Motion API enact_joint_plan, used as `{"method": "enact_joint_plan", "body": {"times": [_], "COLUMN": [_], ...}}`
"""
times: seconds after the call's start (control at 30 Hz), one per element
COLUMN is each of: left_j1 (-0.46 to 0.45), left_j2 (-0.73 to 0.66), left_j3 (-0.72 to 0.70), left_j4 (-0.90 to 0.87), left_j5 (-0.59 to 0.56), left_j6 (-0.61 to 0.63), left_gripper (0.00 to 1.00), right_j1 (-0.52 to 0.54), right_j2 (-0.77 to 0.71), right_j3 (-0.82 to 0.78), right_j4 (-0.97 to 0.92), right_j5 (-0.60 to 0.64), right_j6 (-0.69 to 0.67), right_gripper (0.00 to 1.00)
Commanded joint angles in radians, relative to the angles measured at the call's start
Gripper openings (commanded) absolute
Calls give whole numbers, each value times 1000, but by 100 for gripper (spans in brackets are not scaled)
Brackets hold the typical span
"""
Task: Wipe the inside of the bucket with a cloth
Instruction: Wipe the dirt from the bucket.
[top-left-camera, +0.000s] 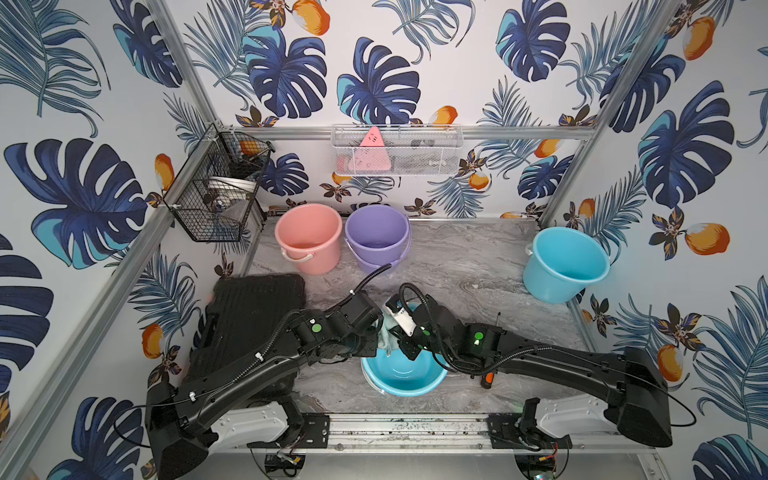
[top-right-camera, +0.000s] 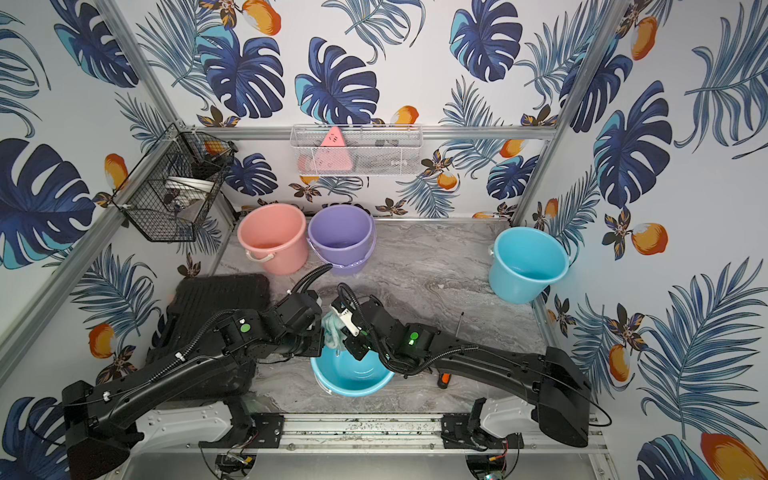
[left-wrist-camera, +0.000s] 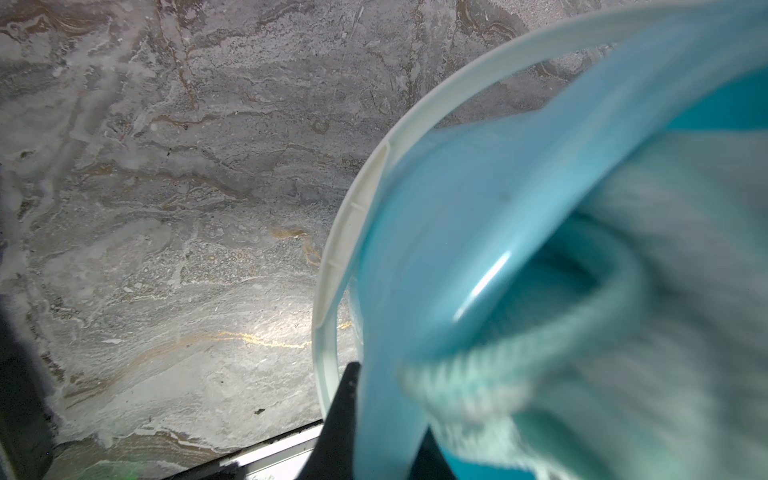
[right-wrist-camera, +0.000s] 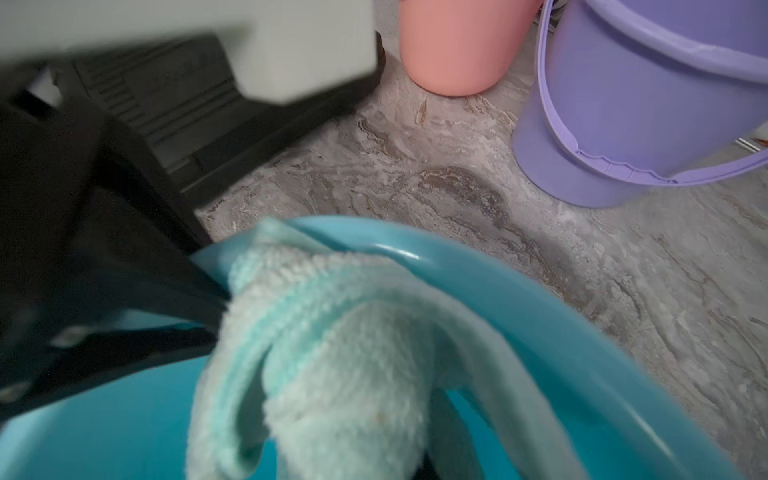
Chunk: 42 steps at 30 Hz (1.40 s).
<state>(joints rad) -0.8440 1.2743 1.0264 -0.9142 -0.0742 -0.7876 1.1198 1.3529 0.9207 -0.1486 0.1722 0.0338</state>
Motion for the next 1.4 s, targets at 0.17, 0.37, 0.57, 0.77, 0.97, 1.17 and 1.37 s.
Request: {"method": "enact_joint_plan", "body": {"times": [0.17, 0.37, 0.57, 0.77, 0.97, 1.17, 1.37], "left_j1": [0, 0, -1, 0, 0, 0, 0], "left_j2": [-4, -6, -11, -7, -8, -3, 3], "left_j3": [-2, 0, 1, 6, 2, 4, 8], "left_j4": [29, 29, 24, 23, 24, 28, 31], "left_j5": [1, -1, -3, -4, -4, -3, -1], "left_j6": [-4, -3, -4, -1, -1, -1, 1], "left_gripper": [0, 0, 0, 0, 0, 0, 0], "right_j1": [17, 18, 18, 18, 18, 19, 19], "right_j2": [104, 208, 280, 269, 121, -16, -104], "right_j3": [-100, -115, -89, -39, -40, -18, 23], "right_j4": [219, 239, 207, 131, 113, 68, 32], "right_j5": [83, 61, 33, 16, 36, 88, 150], "right_j6": [18, 40, 73, 84, 71, 47, 4], "right_gripper": [0, 0, 0, 0, 0, 0, 0]}}
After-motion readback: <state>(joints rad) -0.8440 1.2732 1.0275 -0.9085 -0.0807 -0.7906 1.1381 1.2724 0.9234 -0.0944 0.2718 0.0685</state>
